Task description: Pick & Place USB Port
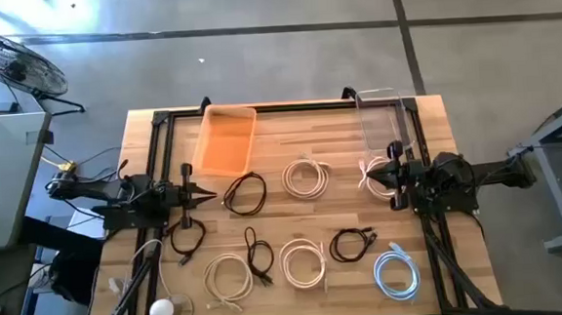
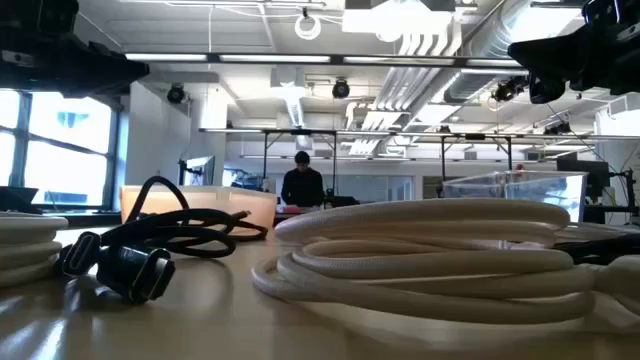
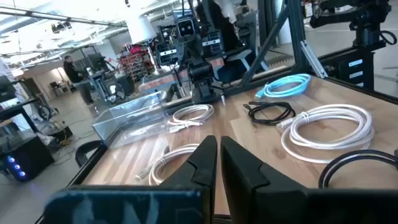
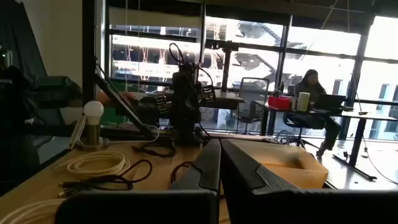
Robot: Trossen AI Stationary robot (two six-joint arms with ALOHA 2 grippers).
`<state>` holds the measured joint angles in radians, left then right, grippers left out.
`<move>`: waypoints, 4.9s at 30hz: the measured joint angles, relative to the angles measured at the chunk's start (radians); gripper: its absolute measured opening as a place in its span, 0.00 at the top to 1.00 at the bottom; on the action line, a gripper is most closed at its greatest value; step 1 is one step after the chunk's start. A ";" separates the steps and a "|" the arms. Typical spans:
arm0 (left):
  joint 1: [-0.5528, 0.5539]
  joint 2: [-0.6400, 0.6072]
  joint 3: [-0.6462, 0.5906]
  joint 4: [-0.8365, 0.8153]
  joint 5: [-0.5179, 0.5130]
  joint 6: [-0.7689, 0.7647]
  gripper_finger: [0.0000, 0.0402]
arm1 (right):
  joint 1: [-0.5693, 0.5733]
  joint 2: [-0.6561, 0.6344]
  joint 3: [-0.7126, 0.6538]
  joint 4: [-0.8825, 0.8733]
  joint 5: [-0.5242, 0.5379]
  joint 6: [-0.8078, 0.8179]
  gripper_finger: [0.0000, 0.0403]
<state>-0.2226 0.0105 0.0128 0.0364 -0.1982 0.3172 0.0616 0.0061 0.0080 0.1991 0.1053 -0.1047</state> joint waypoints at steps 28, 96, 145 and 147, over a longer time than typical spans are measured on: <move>0.000 0.000 0.000 0.000 0.000 0.000 0.95 | 0.000 0.000 0.000 0.000 0.000 0.000 1.00; 0.000 0.000 0.000 0.000 -0.002 0.000 0.95 | 0.000 0.023 0.009 -0.013 -0.008 -0.174 1.00; 0.000 0.000 0.039 -0.097 0.028 0.100 0.95 | 0.046 1.167 1.066 -1.089 0.516 0.381 0.48; 0.000 0.000 0.041 -0.107 0.028 0.100 0.95 | 0.046 1.167 1.066 -1.157 0.465 0.490 0.44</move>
<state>-0.2226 0.0109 0.0539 -0.0705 -0.1703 0.4171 0.1074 1.1735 1.0744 -0.9574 0.5705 0.3853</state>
